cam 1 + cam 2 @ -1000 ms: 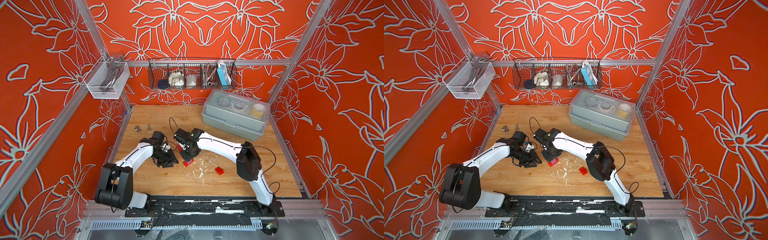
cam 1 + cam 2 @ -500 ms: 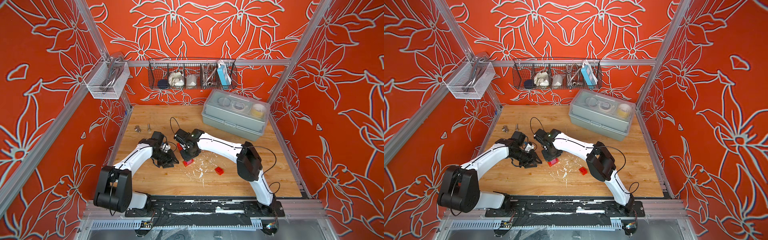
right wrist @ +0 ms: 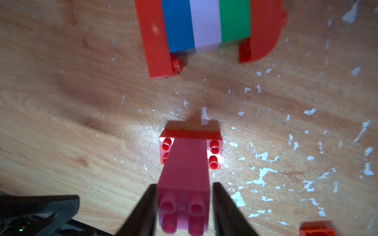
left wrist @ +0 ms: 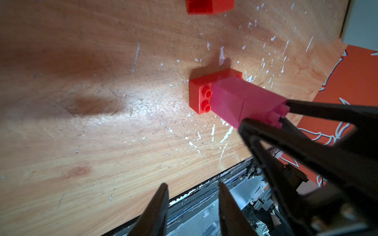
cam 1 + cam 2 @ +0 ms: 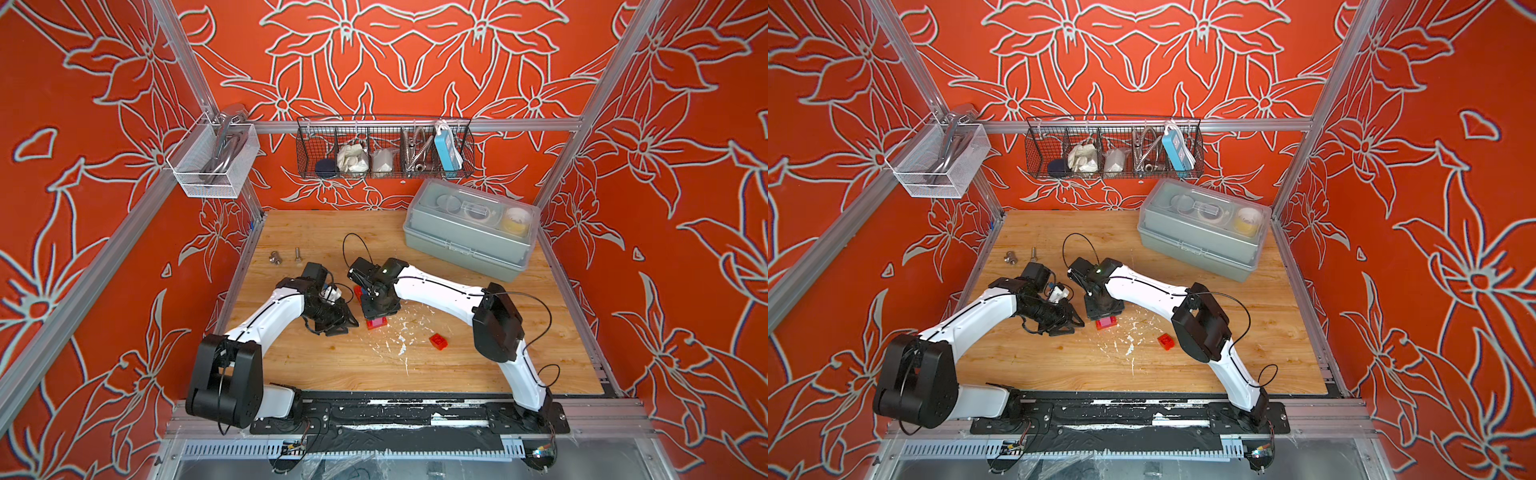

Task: Assemble the number 1 with lego
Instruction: Assemble the lego brick with the lego brick.

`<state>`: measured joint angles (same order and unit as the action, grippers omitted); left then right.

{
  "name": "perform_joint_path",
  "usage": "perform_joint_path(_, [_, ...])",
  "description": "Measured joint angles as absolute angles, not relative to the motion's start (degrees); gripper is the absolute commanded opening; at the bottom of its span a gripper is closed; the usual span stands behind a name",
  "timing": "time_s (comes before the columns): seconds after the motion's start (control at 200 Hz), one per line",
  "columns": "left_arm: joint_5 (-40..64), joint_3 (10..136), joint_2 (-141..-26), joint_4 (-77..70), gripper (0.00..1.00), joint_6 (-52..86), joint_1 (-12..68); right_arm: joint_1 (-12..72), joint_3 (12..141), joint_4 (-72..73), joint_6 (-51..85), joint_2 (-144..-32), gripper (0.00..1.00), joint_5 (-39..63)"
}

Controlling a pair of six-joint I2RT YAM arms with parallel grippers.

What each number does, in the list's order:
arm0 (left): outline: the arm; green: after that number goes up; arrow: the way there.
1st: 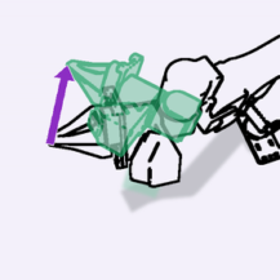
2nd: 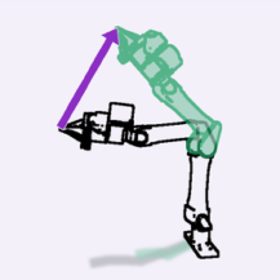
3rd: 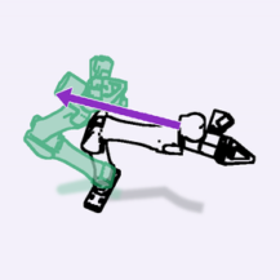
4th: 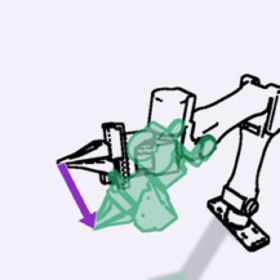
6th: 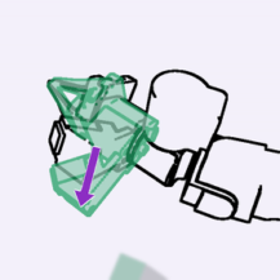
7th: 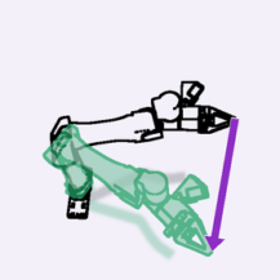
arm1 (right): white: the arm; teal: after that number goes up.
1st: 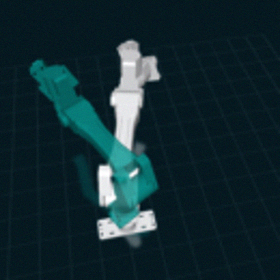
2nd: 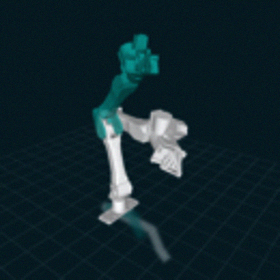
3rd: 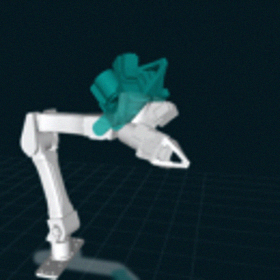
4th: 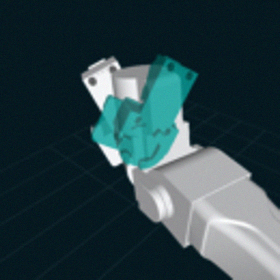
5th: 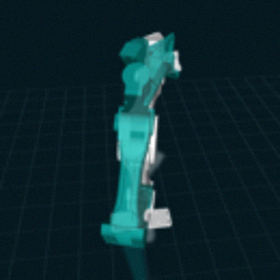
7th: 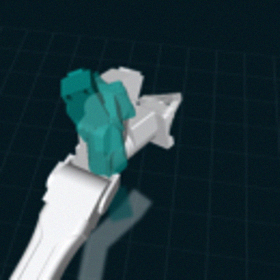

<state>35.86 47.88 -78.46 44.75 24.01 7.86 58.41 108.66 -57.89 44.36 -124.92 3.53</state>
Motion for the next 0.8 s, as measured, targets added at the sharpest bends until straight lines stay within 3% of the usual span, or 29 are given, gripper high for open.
perform_joint_path(0.205, [35.9, 47.8, -78.4, 44.6, 0.40, 24.0, 7.9, 58.6, 108.0, -62.1, 44.9, -123.3, 0.66, 2.2])
perform_joint_path(0.435, [36.1, 47.8, -78.4, 44.3, 0.40, 24.0, 7.9, 57.8, 97.2, -62.7, 42.8, -105.9, 0.60, 1.6])
perform_joint_path(0.651, [36.1, 47.2, -77.1, 43.8, 0.39, 23.8, 7.9, 55.0, 81.1, -62.1, 37.3, -94.2, 0.77, 3.8])
perform_joint_path(0.801, [36.1, 47.0, -75.6, 43.7, 0.40, 23.8, 7.9, 51.3, 73.1, -62.0, 33.1, -91.9, 0.78, 5.3])
